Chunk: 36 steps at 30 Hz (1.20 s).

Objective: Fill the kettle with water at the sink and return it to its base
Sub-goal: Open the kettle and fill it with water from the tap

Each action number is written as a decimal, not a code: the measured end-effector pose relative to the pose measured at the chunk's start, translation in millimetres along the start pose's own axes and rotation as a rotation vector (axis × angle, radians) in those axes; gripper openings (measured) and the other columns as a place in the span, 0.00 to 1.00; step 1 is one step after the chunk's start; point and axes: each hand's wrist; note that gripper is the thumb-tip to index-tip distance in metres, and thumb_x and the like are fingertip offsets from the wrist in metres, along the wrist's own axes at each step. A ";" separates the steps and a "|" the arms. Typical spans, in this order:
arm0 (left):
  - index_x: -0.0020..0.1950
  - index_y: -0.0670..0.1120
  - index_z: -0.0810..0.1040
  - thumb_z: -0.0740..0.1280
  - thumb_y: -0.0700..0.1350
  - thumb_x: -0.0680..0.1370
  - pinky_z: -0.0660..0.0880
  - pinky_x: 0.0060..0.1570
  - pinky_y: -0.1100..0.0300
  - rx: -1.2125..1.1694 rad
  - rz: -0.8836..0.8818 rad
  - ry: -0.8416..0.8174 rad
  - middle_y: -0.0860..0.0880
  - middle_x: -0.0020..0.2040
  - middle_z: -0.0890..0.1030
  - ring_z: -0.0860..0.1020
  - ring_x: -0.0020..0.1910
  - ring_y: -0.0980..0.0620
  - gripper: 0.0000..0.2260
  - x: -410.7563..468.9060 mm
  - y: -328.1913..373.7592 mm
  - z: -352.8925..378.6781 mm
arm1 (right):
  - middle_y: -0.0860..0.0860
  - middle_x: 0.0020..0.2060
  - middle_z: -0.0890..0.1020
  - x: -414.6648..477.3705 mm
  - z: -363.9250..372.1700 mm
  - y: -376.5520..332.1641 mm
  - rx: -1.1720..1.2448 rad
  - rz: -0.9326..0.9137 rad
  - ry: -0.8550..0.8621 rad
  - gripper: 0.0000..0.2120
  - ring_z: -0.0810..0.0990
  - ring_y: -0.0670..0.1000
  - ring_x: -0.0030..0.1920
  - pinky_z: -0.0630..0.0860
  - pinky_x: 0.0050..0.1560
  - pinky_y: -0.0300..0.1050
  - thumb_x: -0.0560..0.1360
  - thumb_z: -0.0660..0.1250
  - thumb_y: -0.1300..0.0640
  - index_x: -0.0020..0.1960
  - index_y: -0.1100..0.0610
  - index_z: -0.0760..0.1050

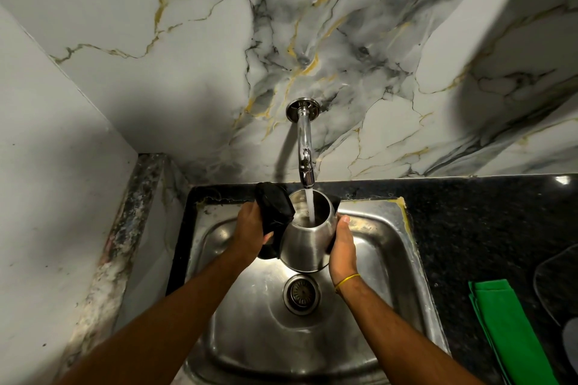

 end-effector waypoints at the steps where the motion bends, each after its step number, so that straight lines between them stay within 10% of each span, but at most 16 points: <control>1: 0.51 0.36 0.75 0.54 0.48 0.88 0.70 0.25 0.65 0.003 -0.003 -0.013 0.44 0.31 0.72 0.72 0.27 0.51 0.18 -0.9 1.6 0.5 | 0.51 0.60 0.86 -0.3 -0.2 -0.6 -0.001 -0.001 -0.001 0.27 0.82 0.41 0.58 0.78 0.45 0.27 0.85 0.53 0.38 0.68 0.55 0.80; 15: 0.57 0.39 0.75 0.57 0.56 0.79 0.76 0.29 0.66 -0.020 -0.101 0.005 0.45 0.42 0.76 0.75 0.38 0.50 0.21 -2.0 4.3 0.2 | 0.48 0.56 0.87 -6.1 -1.1 -10.8 -0.012 -0.026 -0.003 0.22 0.85 0.37 0.52 0.78 0.44 0.26 0.85 0.55 0.42 0.61 0.52 0.83; 21: 0.54 0.33 0.73 0.57 0.52 0.83 0.68 0.21 0.69 -0.039 -0.041 -0.046 0.38 0.40 0.69 0.64 0.41 0.37 0.20 -2.7 7.6 1.3 | 0.51 0.59 0.86 -0.1 -0.5 -14.5 0.025 -0.016 -0.040 0.20 0.82 0.49 0.63 0.77 0.64 0.45 0.85 0.57 0.44 0.63 0.52 0.83; 25: 0.52 0.35 0.71 0.53 0.47 0.87 0.68 0.20 0.69 -0.061 -0.048 -0.027 0.43 0.35 0.69 0.64 0.31 0.46 0.16 -3.8 10.0 2.5 | 0.57 0.62 0.85 5.2 -0.9 -18.4 0.045 -0.066 -0.066 0.21 0.81 0.56 0.67 0.73 0.73 0.57 0.84 0.59 0.46 0.64 0.57 0.82; 29: 0.41 0.37 0.71 0.53 0.46 0.87 0.67 0.20 0.69 -0.091 -0.052 -0.013 0.43 0.30 0.71 0.69 0.28 0.48 0.20 -2.2 10.6 4.4 | 0.48 0.54 0.86 7.8 0.0 -42.6 0.021 -0.169 -0.058 0.11 0.81 0.52 0.61 0.78 0.61 0.44 0.81 0.64 0.51 0.53 0.50 0.85; 36: 0.37 0.43 0.74 0.57 0.54 0.84 0.66 0.19 0.68 -0.078 -0.070 -0.025 0.52 0.20 0.73 0.71 0.18 0.58 0.21 2.5 -1.2 1.7 | 0.57 0.60 0.85 16.5 9.9 -102.2 -0.132 -0.406 -0.186 0.14 0.83 0.49 0.60 0.78 0.59 0.33 0.80 0.67 0.68 0.65 0.63 0.80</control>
Point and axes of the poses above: each hand's wrist, its own x-axis towards the middle knuckle, its own z-axis out of the palm, y = z × x
